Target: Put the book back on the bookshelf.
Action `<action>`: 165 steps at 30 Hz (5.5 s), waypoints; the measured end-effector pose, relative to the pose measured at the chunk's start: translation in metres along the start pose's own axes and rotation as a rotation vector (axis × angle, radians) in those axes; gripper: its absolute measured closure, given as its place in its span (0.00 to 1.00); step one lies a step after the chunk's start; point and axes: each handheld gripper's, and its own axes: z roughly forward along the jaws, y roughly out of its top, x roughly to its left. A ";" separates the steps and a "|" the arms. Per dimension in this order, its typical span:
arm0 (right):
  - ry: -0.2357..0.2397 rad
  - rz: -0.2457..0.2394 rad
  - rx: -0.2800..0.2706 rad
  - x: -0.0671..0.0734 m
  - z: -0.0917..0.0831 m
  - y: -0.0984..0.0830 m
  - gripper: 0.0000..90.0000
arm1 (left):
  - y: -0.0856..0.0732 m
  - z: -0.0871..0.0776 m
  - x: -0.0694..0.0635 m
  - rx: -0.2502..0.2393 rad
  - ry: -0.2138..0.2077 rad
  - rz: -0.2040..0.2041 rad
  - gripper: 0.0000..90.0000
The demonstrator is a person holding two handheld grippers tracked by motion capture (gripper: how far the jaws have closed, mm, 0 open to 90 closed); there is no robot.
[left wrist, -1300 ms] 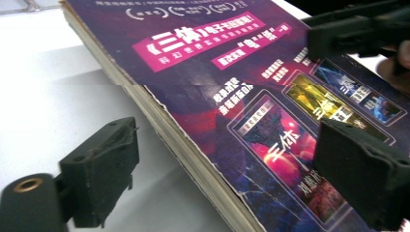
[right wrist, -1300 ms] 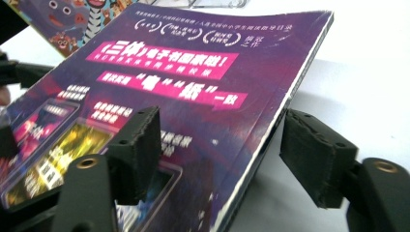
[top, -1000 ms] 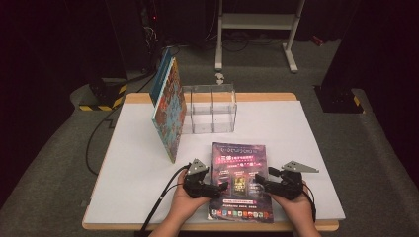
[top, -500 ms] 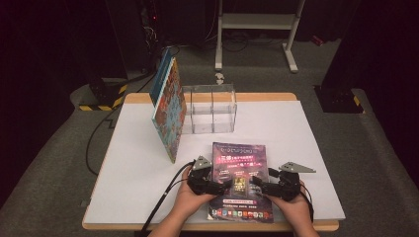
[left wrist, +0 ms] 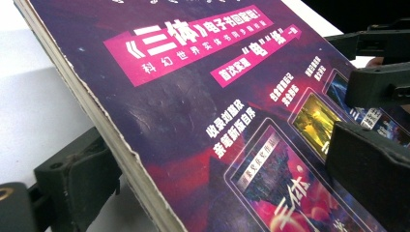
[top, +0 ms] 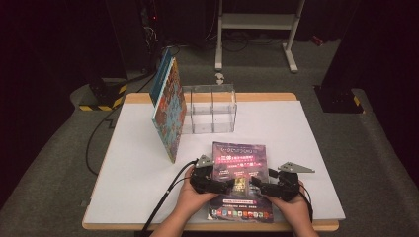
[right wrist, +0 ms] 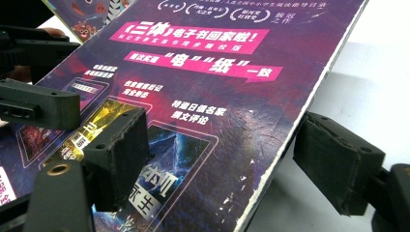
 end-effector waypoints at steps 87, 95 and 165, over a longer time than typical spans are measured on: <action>0.034 -0.157 -0.066 0.105 0.046 0.075 0.82 | 0.053 -0.110 0.035 -0.384 0.143 0.199 0.88; 0.017 -0.155 -0.104 0.104 0.060 0.086 0.84 | 0.063 -0.100 0.037 -0.434 0.186 0.212 0.89; 0.087 -0.260 -0.356 0.131 0.005 0.066 0.93 | 0.042 -0.138 0.033 -0.560 0.170 0.251 0.61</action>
